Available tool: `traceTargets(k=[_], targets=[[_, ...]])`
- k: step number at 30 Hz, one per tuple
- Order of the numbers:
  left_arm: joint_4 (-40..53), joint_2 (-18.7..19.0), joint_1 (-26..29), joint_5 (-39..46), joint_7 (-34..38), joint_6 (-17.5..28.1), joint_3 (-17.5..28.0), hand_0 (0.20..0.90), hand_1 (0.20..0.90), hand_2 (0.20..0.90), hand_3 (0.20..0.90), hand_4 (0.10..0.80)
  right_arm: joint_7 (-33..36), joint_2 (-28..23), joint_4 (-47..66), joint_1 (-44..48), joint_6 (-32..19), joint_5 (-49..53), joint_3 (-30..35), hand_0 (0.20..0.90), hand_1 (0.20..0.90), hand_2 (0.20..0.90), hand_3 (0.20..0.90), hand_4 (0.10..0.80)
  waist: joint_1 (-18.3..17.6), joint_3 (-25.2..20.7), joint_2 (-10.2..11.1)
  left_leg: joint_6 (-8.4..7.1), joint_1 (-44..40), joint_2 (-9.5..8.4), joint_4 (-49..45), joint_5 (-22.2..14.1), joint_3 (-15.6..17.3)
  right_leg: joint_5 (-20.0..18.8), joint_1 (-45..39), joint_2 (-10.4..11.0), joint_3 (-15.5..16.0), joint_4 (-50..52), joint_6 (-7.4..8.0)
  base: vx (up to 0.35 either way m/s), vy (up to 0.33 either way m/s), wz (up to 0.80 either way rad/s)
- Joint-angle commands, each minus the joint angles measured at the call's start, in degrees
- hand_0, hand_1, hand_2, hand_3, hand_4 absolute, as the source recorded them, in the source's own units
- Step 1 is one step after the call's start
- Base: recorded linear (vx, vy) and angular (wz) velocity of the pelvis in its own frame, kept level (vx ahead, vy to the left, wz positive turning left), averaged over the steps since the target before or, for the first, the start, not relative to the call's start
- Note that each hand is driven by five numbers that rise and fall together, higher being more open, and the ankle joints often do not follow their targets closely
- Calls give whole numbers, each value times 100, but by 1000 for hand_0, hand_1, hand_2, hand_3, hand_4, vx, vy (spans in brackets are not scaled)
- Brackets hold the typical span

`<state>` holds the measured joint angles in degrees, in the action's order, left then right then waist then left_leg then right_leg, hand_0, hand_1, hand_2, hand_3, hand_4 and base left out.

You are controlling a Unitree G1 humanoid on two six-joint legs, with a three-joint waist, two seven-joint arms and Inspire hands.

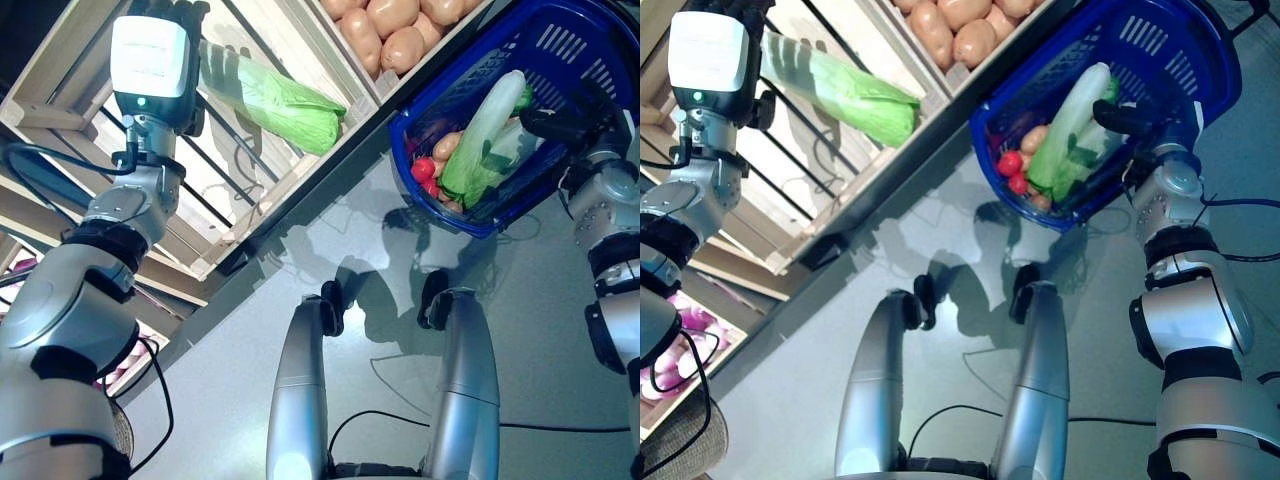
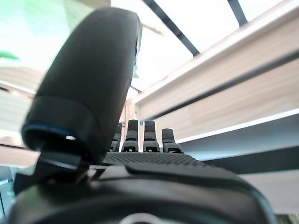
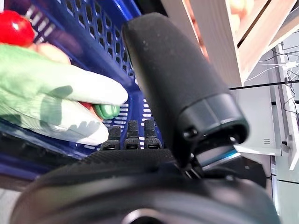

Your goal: Put vegetables into the basket

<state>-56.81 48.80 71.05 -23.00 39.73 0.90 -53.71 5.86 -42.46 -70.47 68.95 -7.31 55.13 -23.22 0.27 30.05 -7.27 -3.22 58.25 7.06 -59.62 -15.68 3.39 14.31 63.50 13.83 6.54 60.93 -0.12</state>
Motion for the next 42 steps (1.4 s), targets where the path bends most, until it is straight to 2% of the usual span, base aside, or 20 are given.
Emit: traceTargets(k=[1, 10, 20, 23, 29, 36, 41, 42], targets=[[-170, 697, 1068, -145, -56, -231, -61, 900, 900, 900, 900, 800, 21, -345, 118, 426, -446, 451, 10, 900, 900, 900, 900, 800, -91, -26, 140, -82, -305, 160, 614, 114, 18, -14, -594, 17, -247, -364, 234, 11, 33, 1], [-7, 641, 1163, -320, -527, 273, -425, 900, 900, 900, 900, 800, -59, -352, 47, 401, -408, 671, -80, 900, 900, 900, 900, 800, -126, -26, 149, -120, -155, 178, 631, 116, 7, -113, -450, -1, -288, -457, 295, -3, 13, -2], [140, 481, 1499, -676, -763, 423, -862, 900, 900, 900, 900, 800, -95, -301, 122, 415, -453, 758, -155, 900, 900, 900, 900, 800, -176, -26, 205, -100, 164, 207, 538, 104, 4, -238, -163, 5, -274, -466, 373, -24, -21, -3], [127, 374, 1597, -846, -899, 602, -1007, 900, 900, 900, 900, 800, -91, -259, 177, 418, -445, 744, -172, 900, 900, 900, 900, 800, -207, -26, 239, -95, 247, 222, 495, 93, 4, -268, -95, 10, -256, -467, 398, -7, -17, -3], [103, 217, 1700, -841, -1042, 547, -1189, 900, 900, 900, 900, 800, -44, -228, 202, 430, -485, 822, -157, 900, 900, 900, 900, 800, -244, -26, 275, -72, 440, 249, 425, 100, -6, -333, 65, 16, -220, -469, 441, -14, -20, -5], [-45, 17, 1786, -828, -1091, 488, -1199, 900, 900, 900, 900, 800, 65, -196, 241, 448, -517, 796, -79, 900, 900, 900, 900, 800, -281, -26, 337, -58, 745, 304, 312, 116, -26, -374, 324, 30, -197, -403, 471, -14, -9, -5], [-172, -131, 1863, -736, -1178, 157, -1172, 900, 900, 900, 900, 800, 9, -136, 317, 450, -669, 835, -16, 900, 900, 900, 900, 800, -297, -26, 392, -34, 959, 320, 253, 131, -48, -405, 505, 42, -167, -361, 484, -6, -9, -2], [-251, -164, 1872, -651, -1174, -19, -1127, 674, 674, 674, 674, 649, 0, -126, 402, 481, -736, 923, -22, 900, 900, 900, 900, 800, -298, -26, 413, -33, 1008, 327, 255, 138, -49, -416, 545, 48, -148, -371, 483, 0, 0, 0]])
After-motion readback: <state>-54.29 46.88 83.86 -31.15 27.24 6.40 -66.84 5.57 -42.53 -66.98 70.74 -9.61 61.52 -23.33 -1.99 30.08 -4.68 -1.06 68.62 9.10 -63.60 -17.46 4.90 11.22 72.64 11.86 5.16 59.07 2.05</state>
